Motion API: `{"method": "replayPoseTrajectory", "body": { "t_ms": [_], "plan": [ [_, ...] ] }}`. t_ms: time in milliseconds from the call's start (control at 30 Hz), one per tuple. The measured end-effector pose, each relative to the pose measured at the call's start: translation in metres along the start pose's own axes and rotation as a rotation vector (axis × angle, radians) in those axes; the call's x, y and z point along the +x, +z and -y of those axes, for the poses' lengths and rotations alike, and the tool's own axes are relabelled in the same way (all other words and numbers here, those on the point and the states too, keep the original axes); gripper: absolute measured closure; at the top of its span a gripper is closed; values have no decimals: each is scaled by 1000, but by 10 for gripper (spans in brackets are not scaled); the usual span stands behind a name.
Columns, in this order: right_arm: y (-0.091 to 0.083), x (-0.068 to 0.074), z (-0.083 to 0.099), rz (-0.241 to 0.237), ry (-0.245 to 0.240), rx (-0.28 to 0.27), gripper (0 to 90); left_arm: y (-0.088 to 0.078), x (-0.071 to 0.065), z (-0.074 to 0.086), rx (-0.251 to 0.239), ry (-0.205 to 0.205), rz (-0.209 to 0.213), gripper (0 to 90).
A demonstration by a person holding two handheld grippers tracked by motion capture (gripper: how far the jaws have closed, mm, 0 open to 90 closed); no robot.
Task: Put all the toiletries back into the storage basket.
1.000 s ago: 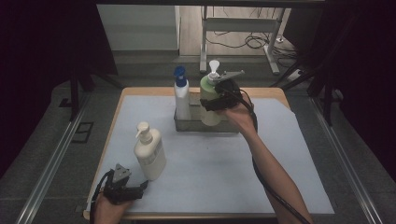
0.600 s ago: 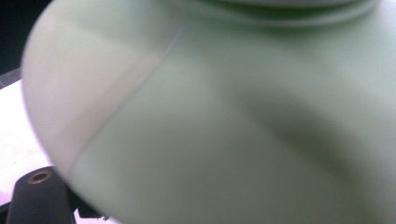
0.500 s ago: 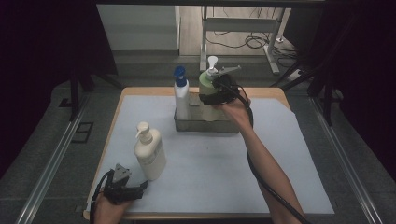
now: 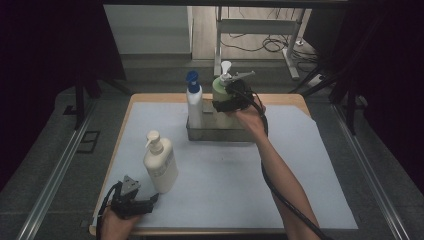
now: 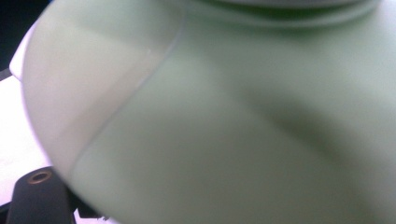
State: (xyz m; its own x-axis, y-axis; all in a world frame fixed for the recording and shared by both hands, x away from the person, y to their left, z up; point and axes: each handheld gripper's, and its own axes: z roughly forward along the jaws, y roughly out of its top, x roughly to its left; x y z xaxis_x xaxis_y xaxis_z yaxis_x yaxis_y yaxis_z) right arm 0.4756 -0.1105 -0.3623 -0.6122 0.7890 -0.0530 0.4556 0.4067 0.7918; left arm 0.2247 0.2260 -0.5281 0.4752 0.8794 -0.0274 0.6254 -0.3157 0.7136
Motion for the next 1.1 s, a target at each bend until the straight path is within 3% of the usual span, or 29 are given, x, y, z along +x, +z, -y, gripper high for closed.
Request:
{"method": "replayPoseTrajectory", "body": {
  "t_ms": [1100],
  "plan": [
    [31,-3,37,-28,10,102,128,0,0,0,0,-1,0,122]
  ]
}}
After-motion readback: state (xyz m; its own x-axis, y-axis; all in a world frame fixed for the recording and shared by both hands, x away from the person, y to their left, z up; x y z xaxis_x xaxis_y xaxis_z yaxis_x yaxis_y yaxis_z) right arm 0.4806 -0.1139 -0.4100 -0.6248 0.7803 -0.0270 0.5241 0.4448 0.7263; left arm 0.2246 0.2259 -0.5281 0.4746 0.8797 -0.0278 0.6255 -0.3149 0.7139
